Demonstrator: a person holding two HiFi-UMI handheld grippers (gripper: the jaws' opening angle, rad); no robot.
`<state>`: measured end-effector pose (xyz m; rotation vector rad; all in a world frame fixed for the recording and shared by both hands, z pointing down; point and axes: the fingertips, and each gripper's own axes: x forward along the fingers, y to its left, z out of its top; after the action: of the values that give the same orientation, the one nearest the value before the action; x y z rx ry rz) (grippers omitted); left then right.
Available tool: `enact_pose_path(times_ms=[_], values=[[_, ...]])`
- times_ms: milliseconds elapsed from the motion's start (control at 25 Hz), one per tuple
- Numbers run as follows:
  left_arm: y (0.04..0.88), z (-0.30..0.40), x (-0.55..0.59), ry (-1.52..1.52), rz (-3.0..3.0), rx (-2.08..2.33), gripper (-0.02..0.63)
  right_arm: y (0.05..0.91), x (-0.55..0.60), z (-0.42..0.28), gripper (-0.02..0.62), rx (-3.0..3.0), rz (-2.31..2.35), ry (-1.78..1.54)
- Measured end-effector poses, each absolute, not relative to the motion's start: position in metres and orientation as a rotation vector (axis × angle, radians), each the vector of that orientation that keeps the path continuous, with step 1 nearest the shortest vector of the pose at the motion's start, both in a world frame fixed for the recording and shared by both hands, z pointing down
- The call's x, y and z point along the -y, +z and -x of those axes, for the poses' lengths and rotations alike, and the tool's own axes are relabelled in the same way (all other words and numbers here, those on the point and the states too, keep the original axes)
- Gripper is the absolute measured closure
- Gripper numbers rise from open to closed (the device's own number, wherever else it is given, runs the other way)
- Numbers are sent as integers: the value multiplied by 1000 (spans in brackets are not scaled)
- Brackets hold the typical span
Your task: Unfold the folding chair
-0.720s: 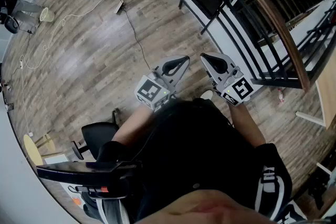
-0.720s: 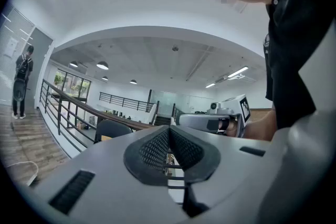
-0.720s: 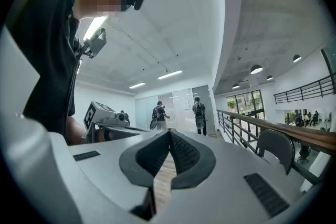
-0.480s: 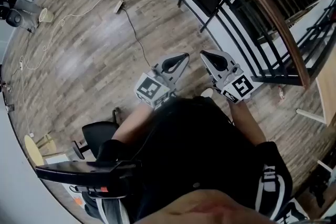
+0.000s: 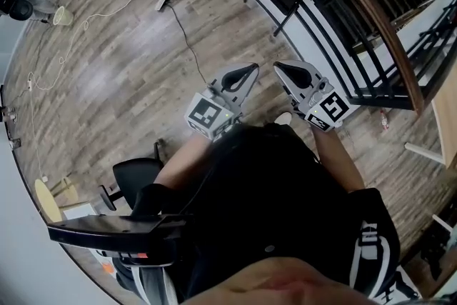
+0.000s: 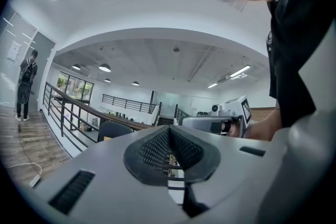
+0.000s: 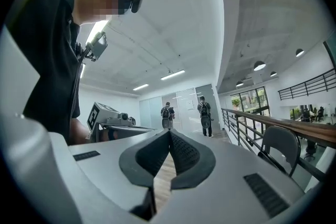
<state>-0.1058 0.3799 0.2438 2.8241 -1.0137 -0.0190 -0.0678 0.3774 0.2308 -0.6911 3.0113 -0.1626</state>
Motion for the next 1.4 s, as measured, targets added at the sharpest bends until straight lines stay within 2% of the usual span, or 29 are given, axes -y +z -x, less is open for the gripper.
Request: enact_pose_path(times_ms=[400,1080,1400], values=[[246,82,-386,-6,-2864,985,603,224,-376,47,588,-2971,702,-145],[233,-34,-335,52,-2823,1134,603,214,-329,-71,588,-2968,682,-101],[242,-21,-308,86,-2773,1185,603,227,-299,-63,588,-2967,659,-172]])
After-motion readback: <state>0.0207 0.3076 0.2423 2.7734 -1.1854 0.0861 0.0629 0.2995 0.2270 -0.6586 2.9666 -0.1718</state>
